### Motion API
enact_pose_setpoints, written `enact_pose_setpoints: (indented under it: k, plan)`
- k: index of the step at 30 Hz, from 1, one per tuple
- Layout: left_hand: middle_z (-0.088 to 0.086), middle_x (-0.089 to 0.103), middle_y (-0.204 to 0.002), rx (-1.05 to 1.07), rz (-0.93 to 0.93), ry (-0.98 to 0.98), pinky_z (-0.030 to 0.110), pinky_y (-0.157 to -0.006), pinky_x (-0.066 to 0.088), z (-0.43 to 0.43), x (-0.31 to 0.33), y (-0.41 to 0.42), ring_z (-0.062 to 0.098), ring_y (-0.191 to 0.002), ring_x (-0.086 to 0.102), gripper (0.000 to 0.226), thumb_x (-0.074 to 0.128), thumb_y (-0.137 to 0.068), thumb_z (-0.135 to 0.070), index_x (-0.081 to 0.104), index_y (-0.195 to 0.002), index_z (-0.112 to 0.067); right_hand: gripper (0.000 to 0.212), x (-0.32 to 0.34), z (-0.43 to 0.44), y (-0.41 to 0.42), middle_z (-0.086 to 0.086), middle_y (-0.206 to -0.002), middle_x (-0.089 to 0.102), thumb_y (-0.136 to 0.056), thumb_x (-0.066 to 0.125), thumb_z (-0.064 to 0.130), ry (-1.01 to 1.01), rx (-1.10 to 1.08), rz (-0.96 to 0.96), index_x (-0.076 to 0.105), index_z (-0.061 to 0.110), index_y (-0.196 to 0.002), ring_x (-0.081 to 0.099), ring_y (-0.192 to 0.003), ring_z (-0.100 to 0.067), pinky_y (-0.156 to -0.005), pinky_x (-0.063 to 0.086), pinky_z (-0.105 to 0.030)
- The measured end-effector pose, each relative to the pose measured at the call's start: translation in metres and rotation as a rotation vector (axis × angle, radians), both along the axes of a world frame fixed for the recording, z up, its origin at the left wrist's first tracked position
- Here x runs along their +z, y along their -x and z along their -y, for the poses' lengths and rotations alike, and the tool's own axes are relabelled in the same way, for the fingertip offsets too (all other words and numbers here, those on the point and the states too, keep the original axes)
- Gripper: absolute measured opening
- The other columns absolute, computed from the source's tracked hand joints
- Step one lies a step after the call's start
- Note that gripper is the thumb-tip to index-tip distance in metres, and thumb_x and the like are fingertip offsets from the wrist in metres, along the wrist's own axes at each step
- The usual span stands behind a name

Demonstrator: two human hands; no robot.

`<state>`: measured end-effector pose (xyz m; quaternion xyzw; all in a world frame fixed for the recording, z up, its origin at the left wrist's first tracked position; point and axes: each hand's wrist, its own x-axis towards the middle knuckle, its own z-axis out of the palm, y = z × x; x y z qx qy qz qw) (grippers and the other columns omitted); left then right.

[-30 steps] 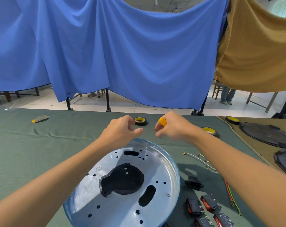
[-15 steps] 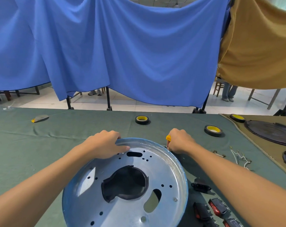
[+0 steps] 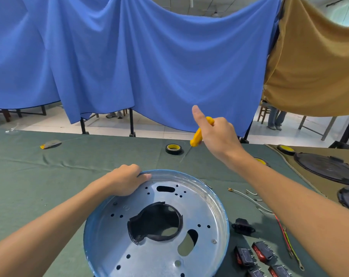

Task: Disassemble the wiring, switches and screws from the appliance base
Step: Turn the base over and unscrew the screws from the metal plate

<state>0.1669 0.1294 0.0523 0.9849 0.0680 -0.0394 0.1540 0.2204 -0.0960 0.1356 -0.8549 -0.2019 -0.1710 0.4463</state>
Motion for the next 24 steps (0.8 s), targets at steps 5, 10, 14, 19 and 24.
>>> enact_pose_setpoints:
  k: [5, 10, 14, 19, 24]
  plan:
    - [0.003, 0.043, -0.067, 0.016, 0.032, 0.01, 0.033, -0.057, 0.031, -0.003, -0.001, 0.005, 0.021, -0.058, 0.038, 0.052, 0.038, -0.099, -0.053, 0.034, -0.067, -0.012, 0.071, -0.013, -0.018, 0.015, 0.004, -0.034, 0.048, -0.093, 0.055, 0.051, 0.106, 0.184, 0.092, 0.057, -0.013, -0.06, 0.047, -0.039, -0.005, -0.049, 0.034, -0.011]
    - [0.006, 0.048, -0.071, 0.034, 0.071, 0.02, 0.033, -0.062, 0.035, -0.008, 0.0, 0.01, 0.027, -0.067, 0.045, 0.052, 0.038, -0.099, -0.053, 0.038, -0.069, -0.01, 0.074, -0.023, -0.032, 0.013, -0.022, -0.057, 0.061, -0.091, 0.052, 0.057, 0.192, 0.193, 0.155, 0.053, -0.009, -0.058, 0.054, -0.042, -0.004, -0.061, 0.05, -0.03]
    - [0.005, 0.049, -0.071, 0.033, 0.09, 0.027, 0.033, -0.062, 0.036, -0.009, 0.003, 0.013, 0.026, -0.066, 0.046, 0.051, 0.038, -0.099, -0.052, 0.039, -0.07, -0.01, 0.078, -0.025, -0.036, 0.009, -0.02, -0.059, 0.064, -0.088, 0.049, 0.063, 0.205, 0.179, 0.163, 0.05, -0.008, -0.058, 0.055, -0.043, -0.003, -0.066, 0.053, -0.036]
    - [0.006, 0.05, -0.071, 0.029, 0.106, 0.036, 0.034, -0.062, 0.036, -0.009, 0.004, 0.014, 0.027, -0.066, 0.046, 0.052, 0.037, -0.099, -0.052, 0.041, -0.071, -0.01, 0.078, -0.023, -0.037, 0.006, -0.022, -0.058, 0.062, -0.087, 0.049, 0.064, 0.175, 0.173, 0.197, 0.05, -0.008, -0.058, 0.056, -0.042, 0.0, -0.061, 0.054, -0.035]
    - [0.006, 0.049, -0.07, 0.018, 0.117, 0.051, 0.033, -0.061, 0.035, -0.01, 0.004, 0.015, 0.025, -0.064, 0.044, 0.052, 0.038, -0.099, -0.053, 0.041, -0.071, -0.009, 0.081, -0.022, -0.036, 0.004, -0.019, -0.054, 0.062, -0.083, 0.044, 0.069, 0.214, 0.162, 0.182, 0.049, -0.007, -0.056, 0.054, -0.042, -0.004, -0.061, 0.054, -0.037]
